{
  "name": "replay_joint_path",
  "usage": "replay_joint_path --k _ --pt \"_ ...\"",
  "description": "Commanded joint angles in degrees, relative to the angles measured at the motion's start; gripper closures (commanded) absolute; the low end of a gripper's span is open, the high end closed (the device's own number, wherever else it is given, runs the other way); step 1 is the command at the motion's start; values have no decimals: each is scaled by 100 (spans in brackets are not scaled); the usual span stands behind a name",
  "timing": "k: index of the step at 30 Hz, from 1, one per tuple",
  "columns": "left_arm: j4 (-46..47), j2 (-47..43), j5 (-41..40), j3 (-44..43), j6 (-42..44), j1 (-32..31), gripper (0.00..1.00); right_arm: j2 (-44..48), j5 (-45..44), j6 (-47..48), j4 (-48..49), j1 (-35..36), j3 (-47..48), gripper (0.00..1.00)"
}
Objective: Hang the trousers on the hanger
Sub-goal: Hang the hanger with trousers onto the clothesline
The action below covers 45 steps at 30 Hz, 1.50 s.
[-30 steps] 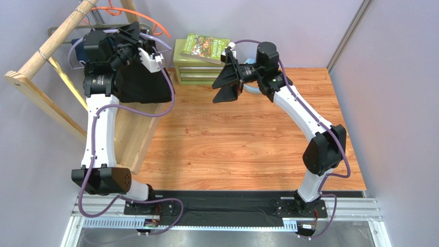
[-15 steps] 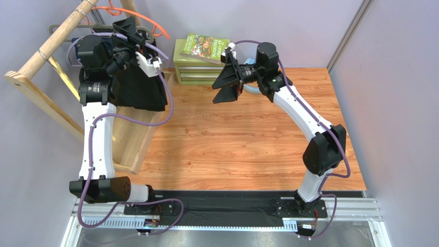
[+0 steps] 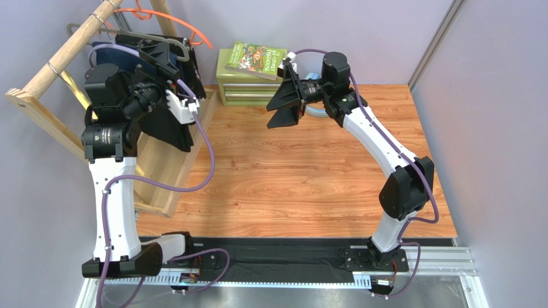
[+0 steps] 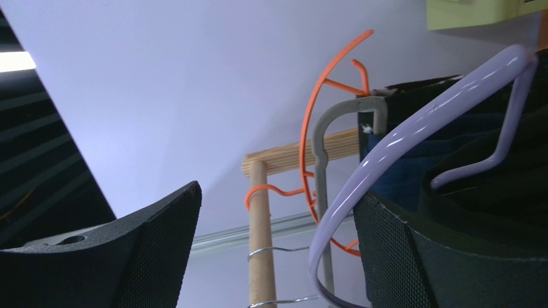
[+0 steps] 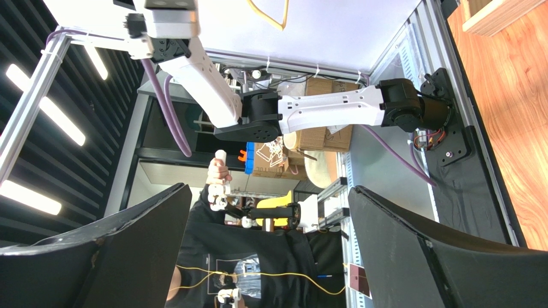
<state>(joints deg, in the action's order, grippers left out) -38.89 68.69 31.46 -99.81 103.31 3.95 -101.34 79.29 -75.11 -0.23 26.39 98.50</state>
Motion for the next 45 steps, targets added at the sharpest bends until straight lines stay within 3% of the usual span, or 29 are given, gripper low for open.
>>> replay_joint_path --k 1,8,15,19,21,27,32,34,35,39,40,45 --pt "-1153 -101 290 -232 208 10 7 387 105 120 49 -64 47 0" --pt "-1911 -820 220 -13 -214 10 0 554 148 269 -144 -90 -67 0" --pt "-2410 -1331 904 -126 -1294 10 1 712 210 462 -302 -143 -138 0" --pt "-2474 -1393 1397 -328 -2453 -174 1 826 175 550 -364 -283 -199 0" --pt "-2457 -1279 1206 -512 -3233 -708 1 896 149 637 -390 -345 -208 0" --pt "-2351 -199 -675 -1470 -5150 -2792 0 1195 -9 1050 -688 -784 -392 0" --pt "-2333 925 -1818 -1919 -5777 -4206 0 1529 -299 2751 -2173 -1416 -472 0" --pt "-2132 1190 -2038 -1946 -6242 -4463 1 1722 -587 3298 -2898 -1775 -524 0" --pt "-2105 1435 -2108 -1998 -6418 -4647 0 1784 -703 4015 -3182 -1891 -516 0" --pt "-2157 1806 -1872 -1981 -7628 -4727 0 2074 -1642 5872 -4641 -2384 -446 0" --pt "-2157 1841 -1820 -1920 -7815 -4719 0 2144 -2297 6207 -5149 -2437 -428 0" --pt "-1789 1789 -2468 -743 -9334 -4640 1 2793 -3857 7963 -5488 -2428 -1217 0"
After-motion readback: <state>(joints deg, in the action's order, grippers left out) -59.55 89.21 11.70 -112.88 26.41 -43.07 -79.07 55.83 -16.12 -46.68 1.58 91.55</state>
